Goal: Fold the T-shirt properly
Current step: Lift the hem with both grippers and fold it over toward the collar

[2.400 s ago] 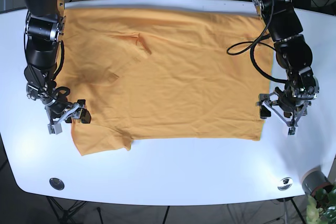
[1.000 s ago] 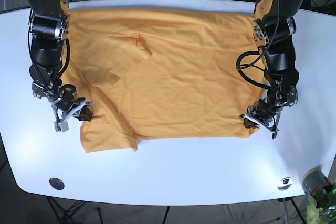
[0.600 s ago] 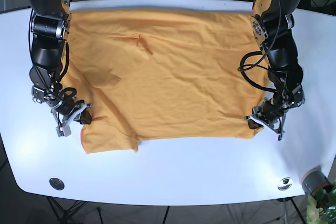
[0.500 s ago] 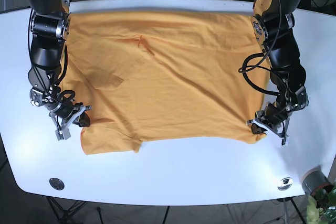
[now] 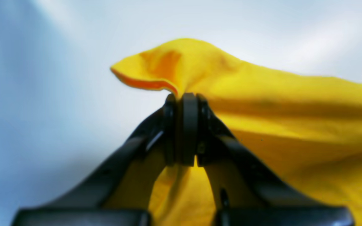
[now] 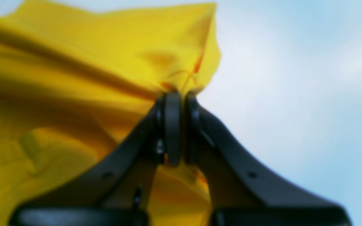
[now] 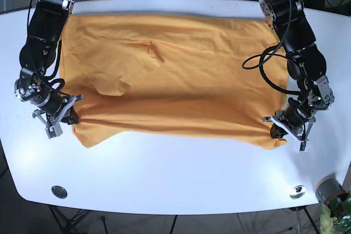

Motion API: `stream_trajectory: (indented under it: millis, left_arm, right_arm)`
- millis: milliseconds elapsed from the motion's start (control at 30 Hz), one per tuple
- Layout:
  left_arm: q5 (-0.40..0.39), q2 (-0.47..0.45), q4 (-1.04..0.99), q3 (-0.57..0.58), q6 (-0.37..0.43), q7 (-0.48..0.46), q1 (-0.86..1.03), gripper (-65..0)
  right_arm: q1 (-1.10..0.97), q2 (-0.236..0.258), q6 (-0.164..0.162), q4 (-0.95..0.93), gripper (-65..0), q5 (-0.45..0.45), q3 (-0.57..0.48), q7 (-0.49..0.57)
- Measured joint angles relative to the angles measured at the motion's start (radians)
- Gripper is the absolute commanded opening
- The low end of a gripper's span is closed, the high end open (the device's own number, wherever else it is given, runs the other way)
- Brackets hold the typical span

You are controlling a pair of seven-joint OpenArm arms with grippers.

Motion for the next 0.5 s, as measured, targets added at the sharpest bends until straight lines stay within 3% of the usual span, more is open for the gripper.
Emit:
stream_trajectory:
  millis: [367, 500]
  left_arm:
    - [-0.021, 0.002, 0.281, 0.002, -0.007, 0.059, 0.198, -65.0]
    - [-0.021, 0.000, 0.339, 0.003, -0.007, 0.075, 0.275, -64.7]
  right_arm:
    - [-0.191, -0.003, 0.006, 0.257, -62.8, 0.019, 0.113, -0.105]
    - [-0.256, -0.037, 0.006, 0.343, -62.8, 0.018, 0.175, -0.123]
